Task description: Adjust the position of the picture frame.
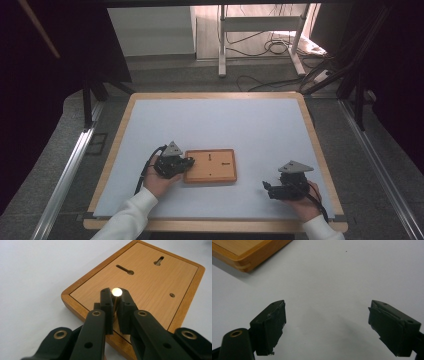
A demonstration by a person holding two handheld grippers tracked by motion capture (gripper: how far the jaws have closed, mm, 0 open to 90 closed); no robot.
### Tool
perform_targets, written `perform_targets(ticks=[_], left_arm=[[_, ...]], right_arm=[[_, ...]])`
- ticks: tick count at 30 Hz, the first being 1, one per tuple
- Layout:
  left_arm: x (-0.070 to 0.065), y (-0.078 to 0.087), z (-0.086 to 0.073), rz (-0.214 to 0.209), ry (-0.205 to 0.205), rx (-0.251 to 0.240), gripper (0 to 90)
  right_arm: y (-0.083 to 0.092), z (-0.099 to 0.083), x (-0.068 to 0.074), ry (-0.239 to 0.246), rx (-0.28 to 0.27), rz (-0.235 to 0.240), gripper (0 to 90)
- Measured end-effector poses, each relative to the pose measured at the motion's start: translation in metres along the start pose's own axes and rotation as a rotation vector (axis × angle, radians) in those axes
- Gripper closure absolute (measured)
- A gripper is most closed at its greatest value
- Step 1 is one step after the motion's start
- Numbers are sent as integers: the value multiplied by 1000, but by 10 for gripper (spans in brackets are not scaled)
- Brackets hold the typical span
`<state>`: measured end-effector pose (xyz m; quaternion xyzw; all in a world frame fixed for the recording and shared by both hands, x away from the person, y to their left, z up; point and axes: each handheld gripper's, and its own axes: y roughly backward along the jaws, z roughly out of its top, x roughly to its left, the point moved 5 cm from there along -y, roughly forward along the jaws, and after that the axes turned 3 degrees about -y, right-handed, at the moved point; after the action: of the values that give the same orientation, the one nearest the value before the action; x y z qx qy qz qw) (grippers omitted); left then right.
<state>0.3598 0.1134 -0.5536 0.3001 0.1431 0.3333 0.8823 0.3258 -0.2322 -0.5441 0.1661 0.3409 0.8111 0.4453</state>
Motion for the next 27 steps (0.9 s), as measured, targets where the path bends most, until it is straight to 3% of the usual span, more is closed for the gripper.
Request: perform_targets(ticks=[7,9,13,15,18,20,24,25,27], left_arm=[[-2,-7,0,7,-12,12,838],[-1,-6,-1,-7,17,-3,812],[-1,7,-1,24,27,-31,541],[-1,13,-5,43,42,-34,489],[0,17,-11,36,68,-20,387],[-1,18,-13,28,69,-8,336],[-6,21,-15,17,51,0,316],[-9,23,-16,13,43,-1,309],[-10,24,-16,11,40,-1,305]], right_arm=[[-1,1,1,2,-3,-3,147],[-1,3,1,6,-7,-4,151],[-3,13,5,28,-31,4,201],[-4,19,7,37,-36,20,250],[-10,29,10,44,-38,53,321],[-18,38,13,60,-27,85,414],[-28,50,17,71,-24,107,507],[-35,60,19,78,-31,121,613],[-43,70,21,94,-27,130,721]])
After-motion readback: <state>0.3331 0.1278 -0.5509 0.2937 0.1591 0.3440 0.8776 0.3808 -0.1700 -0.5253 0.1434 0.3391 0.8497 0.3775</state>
